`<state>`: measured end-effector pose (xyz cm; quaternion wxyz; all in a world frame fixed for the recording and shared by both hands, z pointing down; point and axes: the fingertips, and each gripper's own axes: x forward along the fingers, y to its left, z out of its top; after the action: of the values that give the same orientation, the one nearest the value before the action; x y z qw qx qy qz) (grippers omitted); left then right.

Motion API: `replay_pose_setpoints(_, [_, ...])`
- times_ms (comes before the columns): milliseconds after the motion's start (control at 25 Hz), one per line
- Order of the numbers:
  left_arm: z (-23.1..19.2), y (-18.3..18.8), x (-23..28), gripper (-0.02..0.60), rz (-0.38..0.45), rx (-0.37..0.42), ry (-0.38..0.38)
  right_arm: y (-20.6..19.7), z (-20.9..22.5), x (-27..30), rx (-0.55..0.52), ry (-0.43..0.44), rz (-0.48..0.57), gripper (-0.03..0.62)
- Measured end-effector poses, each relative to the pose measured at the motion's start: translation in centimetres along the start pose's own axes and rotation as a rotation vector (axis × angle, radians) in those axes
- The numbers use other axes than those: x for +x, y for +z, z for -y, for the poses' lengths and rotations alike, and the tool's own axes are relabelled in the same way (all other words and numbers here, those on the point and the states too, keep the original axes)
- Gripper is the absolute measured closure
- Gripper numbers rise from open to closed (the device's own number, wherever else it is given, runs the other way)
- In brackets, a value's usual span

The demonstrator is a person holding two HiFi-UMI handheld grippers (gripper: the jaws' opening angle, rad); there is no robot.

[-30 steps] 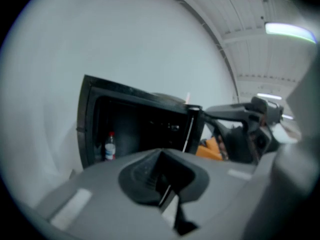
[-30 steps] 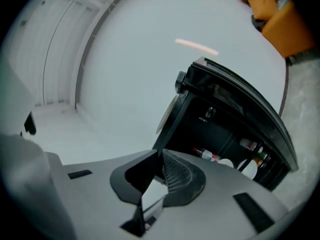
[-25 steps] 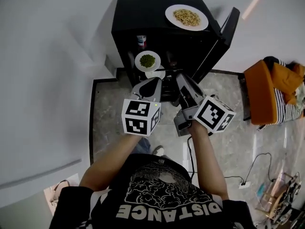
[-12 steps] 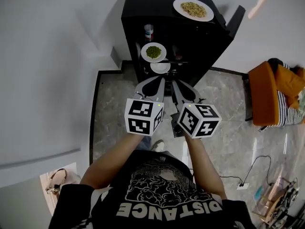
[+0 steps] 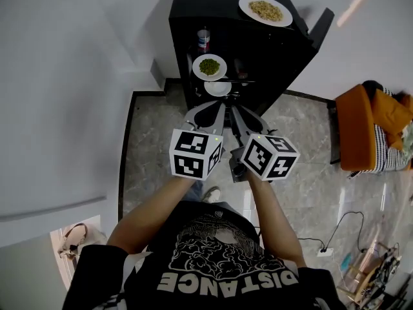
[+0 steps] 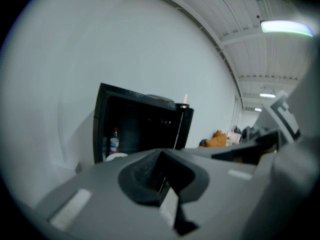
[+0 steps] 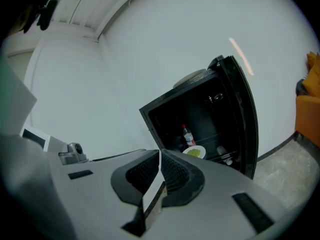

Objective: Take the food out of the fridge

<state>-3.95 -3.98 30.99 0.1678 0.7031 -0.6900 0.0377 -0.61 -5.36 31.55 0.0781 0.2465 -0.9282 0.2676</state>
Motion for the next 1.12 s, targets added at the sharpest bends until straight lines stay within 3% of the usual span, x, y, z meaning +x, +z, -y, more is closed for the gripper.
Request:
replay_pose_setpoints(520, [-6.7,-2.8,1.3,0.58,0.007,-0.087,0.08,-2.9,2.4,7.4,0.359,0.086,-0.004,0.582])
replay_pose_setpoints(1120, [-12.5,-9.8,5.9,0.578,0.01,-0.13,0.087,-9.3,8.9,17.5,0.617,0.115,0.05,0.576])
